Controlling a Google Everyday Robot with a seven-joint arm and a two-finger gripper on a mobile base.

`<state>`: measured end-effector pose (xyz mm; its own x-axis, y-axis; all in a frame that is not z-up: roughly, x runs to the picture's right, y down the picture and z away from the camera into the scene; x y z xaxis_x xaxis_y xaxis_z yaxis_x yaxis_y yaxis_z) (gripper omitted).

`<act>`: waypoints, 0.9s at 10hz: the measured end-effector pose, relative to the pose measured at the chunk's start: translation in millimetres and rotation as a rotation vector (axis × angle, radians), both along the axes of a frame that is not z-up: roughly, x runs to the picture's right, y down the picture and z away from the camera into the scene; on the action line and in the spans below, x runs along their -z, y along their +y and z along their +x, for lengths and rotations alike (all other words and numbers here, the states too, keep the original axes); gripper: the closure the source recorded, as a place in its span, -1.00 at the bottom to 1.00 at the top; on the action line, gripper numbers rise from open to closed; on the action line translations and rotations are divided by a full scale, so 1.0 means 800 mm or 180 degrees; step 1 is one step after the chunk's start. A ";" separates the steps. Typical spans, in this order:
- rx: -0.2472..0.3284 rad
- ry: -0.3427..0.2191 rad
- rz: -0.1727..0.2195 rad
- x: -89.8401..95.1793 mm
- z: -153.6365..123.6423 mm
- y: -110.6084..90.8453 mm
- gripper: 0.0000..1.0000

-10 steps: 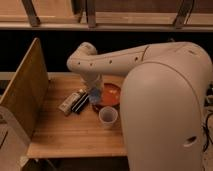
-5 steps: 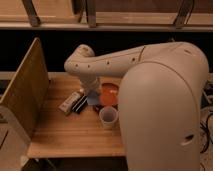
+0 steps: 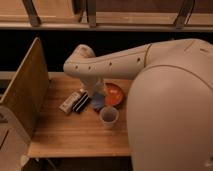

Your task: Place the white sponge in the ceramic cup

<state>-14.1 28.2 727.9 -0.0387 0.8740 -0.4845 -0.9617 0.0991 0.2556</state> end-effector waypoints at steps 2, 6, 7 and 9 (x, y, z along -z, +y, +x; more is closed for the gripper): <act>-0.0050 0.0161 -0.0079 0.003 0.023 0.016 1.00; -0.0283 0.0380 -0.0351 -0.021 0.052 0.063 1.00; -0.0274 0.0371 -0.0355 -0.021 0.049 0.064 1.00; -0.0273 0.0370 -0.0352 -0.021 0.049 0.063 1.00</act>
